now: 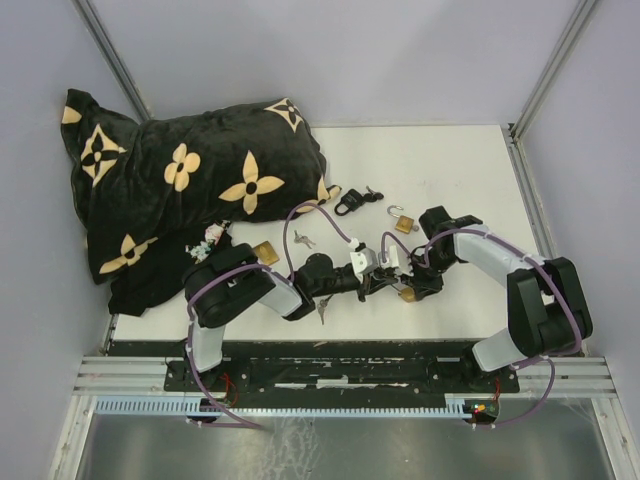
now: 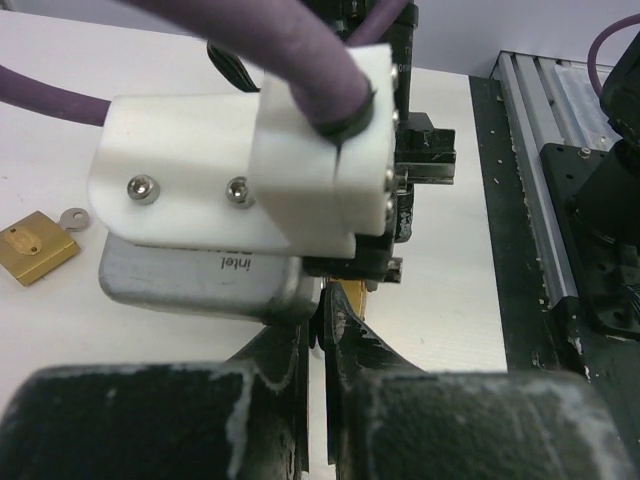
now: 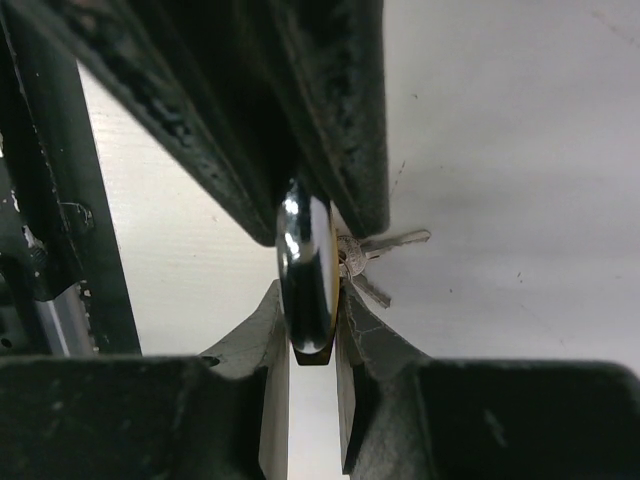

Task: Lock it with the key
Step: Lock the lock.

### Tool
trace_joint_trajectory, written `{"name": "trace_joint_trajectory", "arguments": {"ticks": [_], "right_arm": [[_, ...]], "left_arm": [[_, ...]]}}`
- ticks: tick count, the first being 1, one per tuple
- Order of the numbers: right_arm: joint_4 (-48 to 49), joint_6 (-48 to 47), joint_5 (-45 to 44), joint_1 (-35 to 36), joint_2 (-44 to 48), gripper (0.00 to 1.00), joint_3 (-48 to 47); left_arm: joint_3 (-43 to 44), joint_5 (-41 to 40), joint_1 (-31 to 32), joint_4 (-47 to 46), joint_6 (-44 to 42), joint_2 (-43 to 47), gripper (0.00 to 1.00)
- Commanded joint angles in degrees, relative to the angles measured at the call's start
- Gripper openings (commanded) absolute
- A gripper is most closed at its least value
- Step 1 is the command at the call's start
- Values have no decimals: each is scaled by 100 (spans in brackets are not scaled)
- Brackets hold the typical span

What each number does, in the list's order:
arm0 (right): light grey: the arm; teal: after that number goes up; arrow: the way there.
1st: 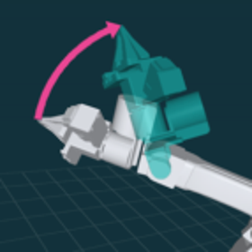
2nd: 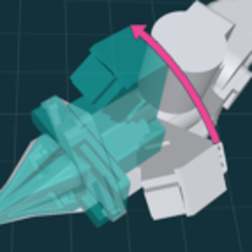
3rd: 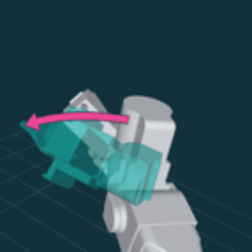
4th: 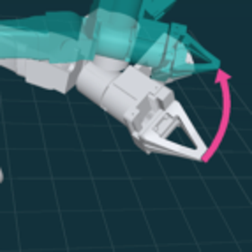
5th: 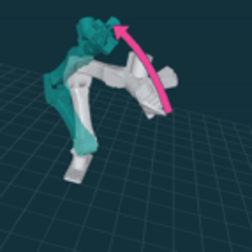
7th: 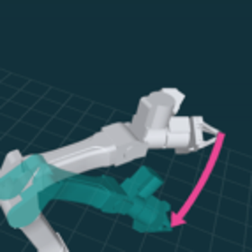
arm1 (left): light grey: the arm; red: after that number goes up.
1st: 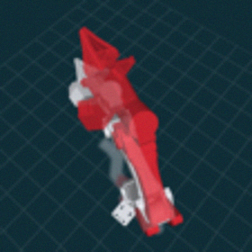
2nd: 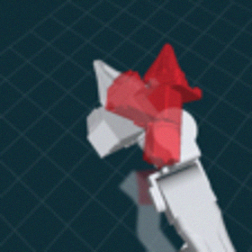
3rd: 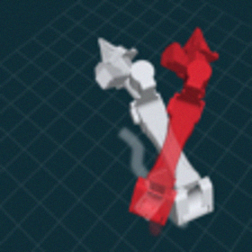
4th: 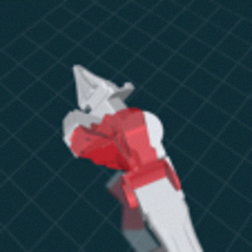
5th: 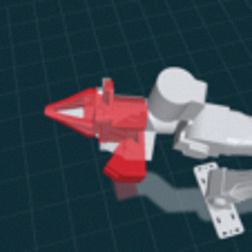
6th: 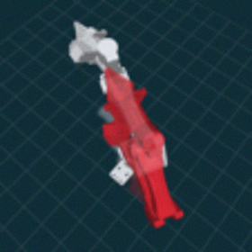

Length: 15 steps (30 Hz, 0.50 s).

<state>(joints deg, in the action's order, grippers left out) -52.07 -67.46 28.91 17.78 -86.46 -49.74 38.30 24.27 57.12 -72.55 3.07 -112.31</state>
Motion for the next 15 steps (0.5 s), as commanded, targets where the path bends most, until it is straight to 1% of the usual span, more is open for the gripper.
{"name": "trace_joint_trajectory", "arguments": {"ticks": [1,9,15], "right_arm": [[1223,46,604,187,-133,2,175],[1387,177,548,183,-68,2,221],[1467,233,549,182,10,2,249]], "left_arm": [[-293,985,1013,3845,-104,-1076,3],[-428,944,1327,3847,216,-1068,3],[-267,927,1575,4290,236,-1213,3]]}}
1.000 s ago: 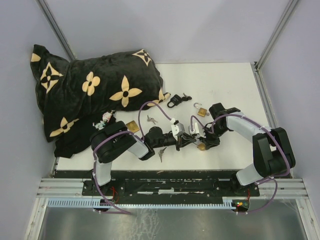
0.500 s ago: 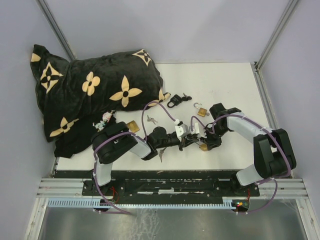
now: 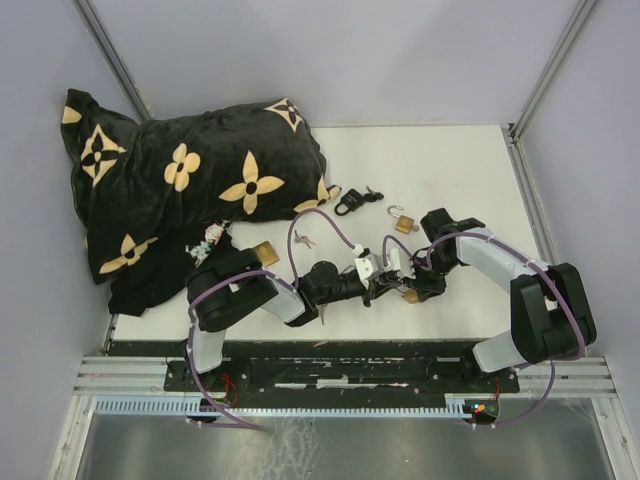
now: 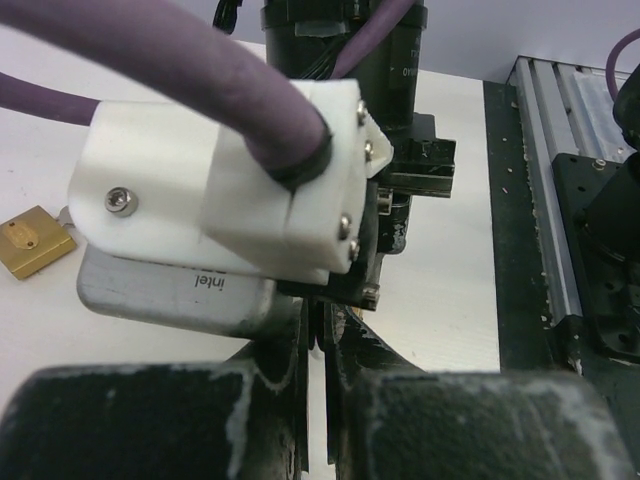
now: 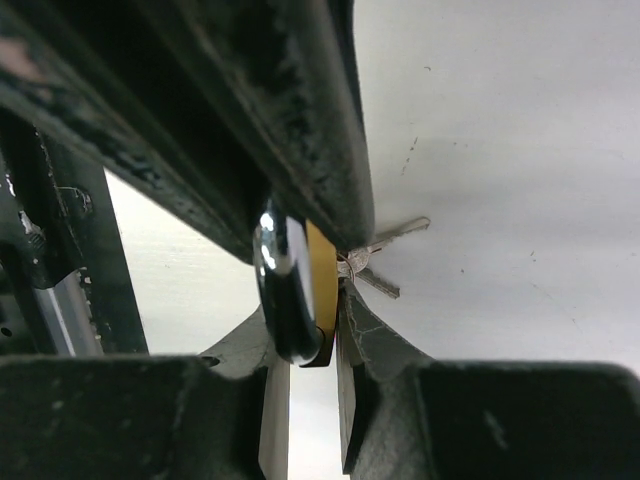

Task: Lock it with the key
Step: Lock the lock.

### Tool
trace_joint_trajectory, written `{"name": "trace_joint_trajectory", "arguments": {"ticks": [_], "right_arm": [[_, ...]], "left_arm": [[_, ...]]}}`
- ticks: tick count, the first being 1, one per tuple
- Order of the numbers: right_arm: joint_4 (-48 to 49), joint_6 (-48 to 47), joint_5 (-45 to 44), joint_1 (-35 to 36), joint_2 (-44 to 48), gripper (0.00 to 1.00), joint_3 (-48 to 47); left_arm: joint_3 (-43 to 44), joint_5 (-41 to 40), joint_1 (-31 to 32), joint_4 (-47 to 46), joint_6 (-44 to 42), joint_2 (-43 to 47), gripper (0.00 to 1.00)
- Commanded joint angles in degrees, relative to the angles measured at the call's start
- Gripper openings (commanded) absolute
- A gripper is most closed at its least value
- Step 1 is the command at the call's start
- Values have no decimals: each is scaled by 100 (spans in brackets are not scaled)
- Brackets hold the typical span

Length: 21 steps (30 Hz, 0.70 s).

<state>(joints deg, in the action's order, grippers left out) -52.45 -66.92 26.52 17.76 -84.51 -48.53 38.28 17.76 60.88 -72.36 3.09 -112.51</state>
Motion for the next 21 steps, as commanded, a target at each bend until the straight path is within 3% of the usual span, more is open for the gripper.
{"name": "trace_joint_trajectory", "arguments": {"ticks": [1,13,21], "right_arm": [[1505,179,793,172,-180,2,125],[1497,179,878,113,-158,2,119],[1389,119,1031,-38,-145,2,65]], "left_arm": [[-235,1586,1227,4302,250,-1251,3],[133,1702,1338,4779,113,-1703,3],[-340,1013,1165,3741,875,-306,6]]}}
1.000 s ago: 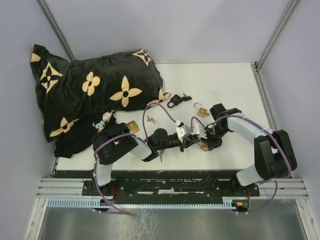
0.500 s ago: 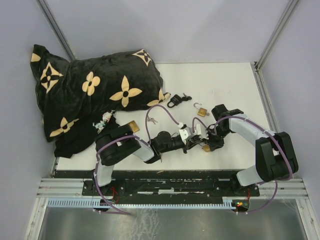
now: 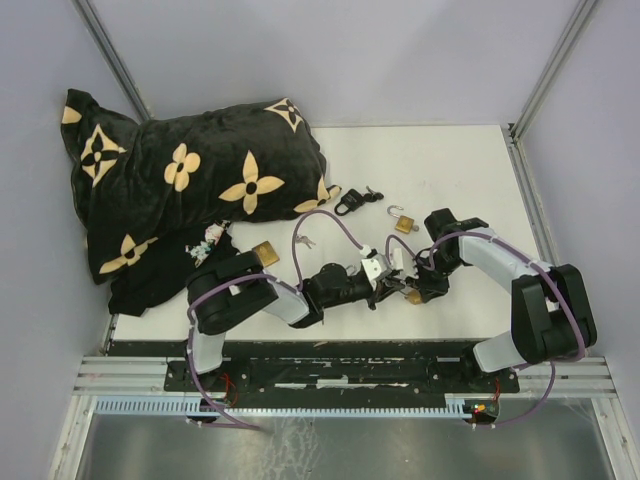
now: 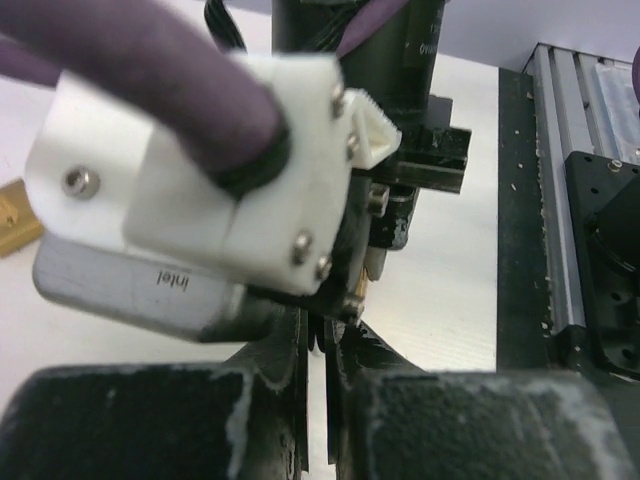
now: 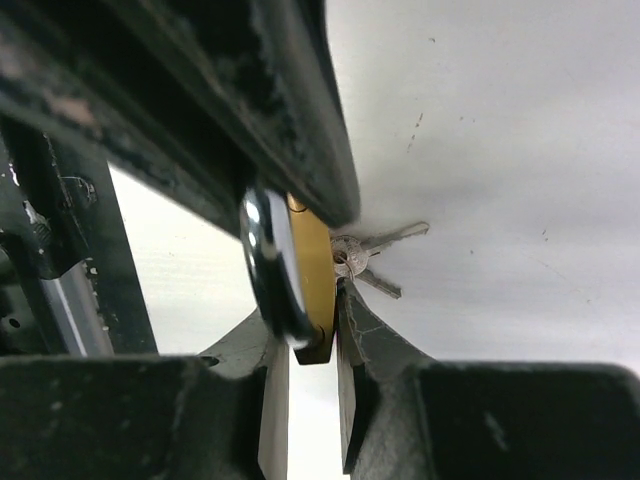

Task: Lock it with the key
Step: Lock the lock.

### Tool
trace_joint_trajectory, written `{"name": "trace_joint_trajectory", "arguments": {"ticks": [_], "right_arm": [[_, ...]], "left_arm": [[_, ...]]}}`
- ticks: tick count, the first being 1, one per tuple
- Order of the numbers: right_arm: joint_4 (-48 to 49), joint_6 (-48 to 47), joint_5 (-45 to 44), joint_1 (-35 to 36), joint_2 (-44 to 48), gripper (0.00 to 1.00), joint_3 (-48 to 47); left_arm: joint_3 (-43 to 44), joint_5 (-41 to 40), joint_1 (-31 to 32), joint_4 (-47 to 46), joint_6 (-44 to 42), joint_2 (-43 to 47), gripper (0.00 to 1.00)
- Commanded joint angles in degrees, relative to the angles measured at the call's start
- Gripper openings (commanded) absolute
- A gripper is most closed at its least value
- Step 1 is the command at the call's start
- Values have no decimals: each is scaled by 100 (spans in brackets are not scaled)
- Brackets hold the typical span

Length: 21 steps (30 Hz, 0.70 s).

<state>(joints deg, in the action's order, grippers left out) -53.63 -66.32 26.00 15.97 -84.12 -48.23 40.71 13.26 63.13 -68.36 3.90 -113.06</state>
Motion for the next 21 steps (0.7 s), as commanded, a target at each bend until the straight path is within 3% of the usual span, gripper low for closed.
{"name": "trace_joint_trajectory", "arguments": {"ticks": [1,9,17,21], "right_arm": [[1465,20,1128,116,-176,2,25],[1205,-177,1345,12,-84,2,-27],[1023,-292,1509,-16,-62,2,-89],[930,-288,1632,-36,-61,2,-146]], "left_arm": [[-611,1399,911,3199,898,-42,8],[-993,1097,389,2256,1591,1115,34],[-1548,566,-76,1604,1898,2038,67],[-1914,20,-106,1304,1844,2585,73]]}}
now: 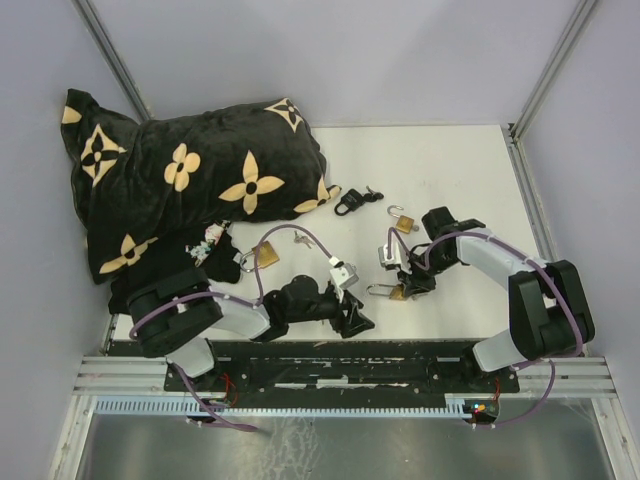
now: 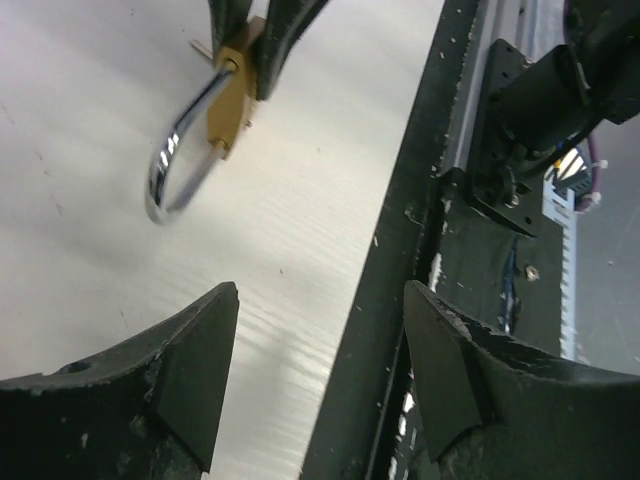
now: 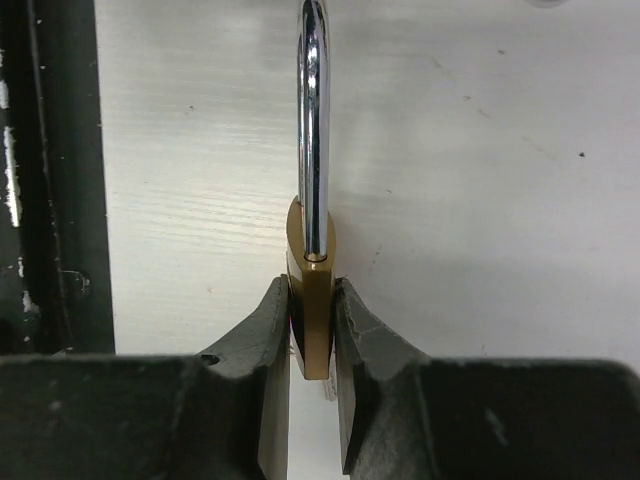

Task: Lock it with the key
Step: Lock the lock.

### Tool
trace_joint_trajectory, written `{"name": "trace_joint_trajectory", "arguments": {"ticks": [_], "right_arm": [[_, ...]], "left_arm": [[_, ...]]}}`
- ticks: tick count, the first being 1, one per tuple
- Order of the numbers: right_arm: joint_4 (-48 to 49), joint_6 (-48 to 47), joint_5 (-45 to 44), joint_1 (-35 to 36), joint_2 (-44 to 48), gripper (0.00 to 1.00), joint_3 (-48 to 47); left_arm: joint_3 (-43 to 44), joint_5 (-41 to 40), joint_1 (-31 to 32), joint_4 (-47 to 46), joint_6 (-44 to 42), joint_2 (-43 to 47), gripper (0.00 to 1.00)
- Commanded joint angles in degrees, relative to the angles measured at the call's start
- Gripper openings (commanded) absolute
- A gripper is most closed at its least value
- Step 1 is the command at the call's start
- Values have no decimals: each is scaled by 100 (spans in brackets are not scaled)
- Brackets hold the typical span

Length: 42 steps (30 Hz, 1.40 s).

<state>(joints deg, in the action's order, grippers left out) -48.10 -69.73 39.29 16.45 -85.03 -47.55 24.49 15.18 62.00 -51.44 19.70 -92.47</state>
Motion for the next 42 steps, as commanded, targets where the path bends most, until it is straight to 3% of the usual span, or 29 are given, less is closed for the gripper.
{"name": "trace_joint_trajectory", "arguments": {"ticks": [1,7,11,13,16,20,24,37,42], "right_arm": [[331,49,349,-93,24,2,-235],[90,-28,561,-170,30,2,-358],[-266,-166,774,-225,34,2,-515],[-412,-181,880,-237,63,2,-586],[-580,-146,990,-241,101,2,-688],[-883,46,1175,-239,125,2,-943],[-1198,354,1484,-239,128,2,-1277],[-2219,637,2449,-282,24,2,-2078],[-2296,653,2636,-283,-10,2,-2105]], "left_arm": [[-423,-387,3,-444,181,647,74],[-951,-1207,-7,-1000,-299,1276,76],[-1346,-1572,-112,-1902,-287,1751,90],[-1380,-1533,-262,-2138,-5,1931,97],[-1298,-882,-647,-2398,687,2042,100],[-1250,-420,-1051,-3016,1889,1828,100],[-1139,-352,-1174,-3615,2533,1472,99],[-836,-481,-1349,-3912,2782,434,92],[-352,266,-1329,-4753,3124,-321,81]]}}
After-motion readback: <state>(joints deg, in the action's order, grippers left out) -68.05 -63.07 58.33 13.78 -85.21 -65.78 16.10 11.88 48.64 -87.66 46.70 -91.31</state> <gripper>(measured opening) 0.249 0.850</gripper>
